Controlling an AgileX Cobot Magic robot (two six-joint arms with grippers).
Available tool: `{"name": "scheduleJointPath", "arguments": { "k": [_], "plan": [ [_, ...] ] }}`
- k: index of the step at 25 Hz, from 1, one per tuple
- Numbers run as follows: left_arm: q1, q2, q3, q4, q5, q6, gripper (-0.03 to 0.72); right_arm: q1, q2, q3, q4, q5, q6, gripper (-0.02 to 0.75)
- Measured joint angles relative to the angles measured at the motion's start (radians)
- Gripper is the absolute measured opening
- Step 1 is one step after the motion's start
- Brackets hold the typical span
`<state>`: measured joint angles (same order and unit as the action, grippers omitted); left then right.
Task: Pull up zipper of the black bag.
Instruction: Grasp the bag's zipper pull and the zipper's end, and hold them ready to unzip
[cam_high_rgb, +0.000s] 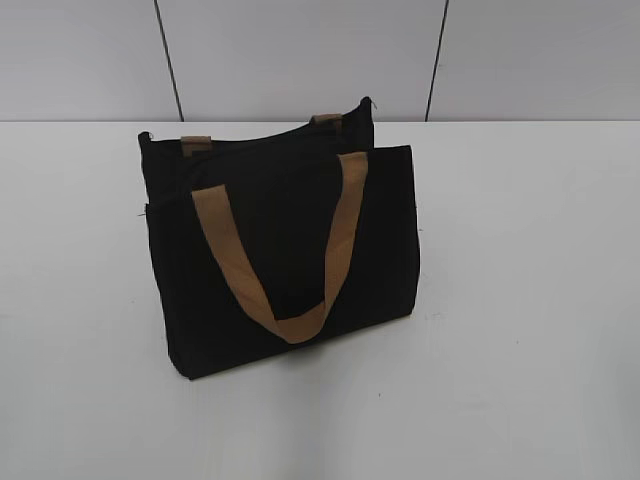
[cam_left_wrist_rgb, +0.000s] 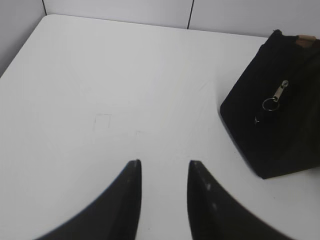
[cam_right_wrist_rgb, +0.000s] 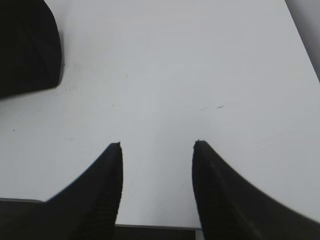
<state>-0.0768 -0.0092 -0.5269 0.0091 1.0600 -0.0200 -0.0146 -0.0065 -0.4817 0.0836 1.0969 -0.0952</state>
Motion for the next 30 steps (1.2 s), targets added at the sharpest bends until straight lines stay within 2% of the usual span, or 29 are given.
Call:
{"name": "scheduleJointPath", "arguments": {
  "k": [23, 30],
  "plan": [
    [0.0, 0.011, 0.0, -0.001, -0.004, 0.0, 0.239, 0.0, 0.0, 0.0, 0.0, 0.0, 0.0, 0.36],
    [0.0, 0.13, -0.072, -0.009, -0.128, 0.0, 0.239, 0.0, 0.0, 0.0, 0.0, 0.0, 0.0, 0.36]
  ]
}}
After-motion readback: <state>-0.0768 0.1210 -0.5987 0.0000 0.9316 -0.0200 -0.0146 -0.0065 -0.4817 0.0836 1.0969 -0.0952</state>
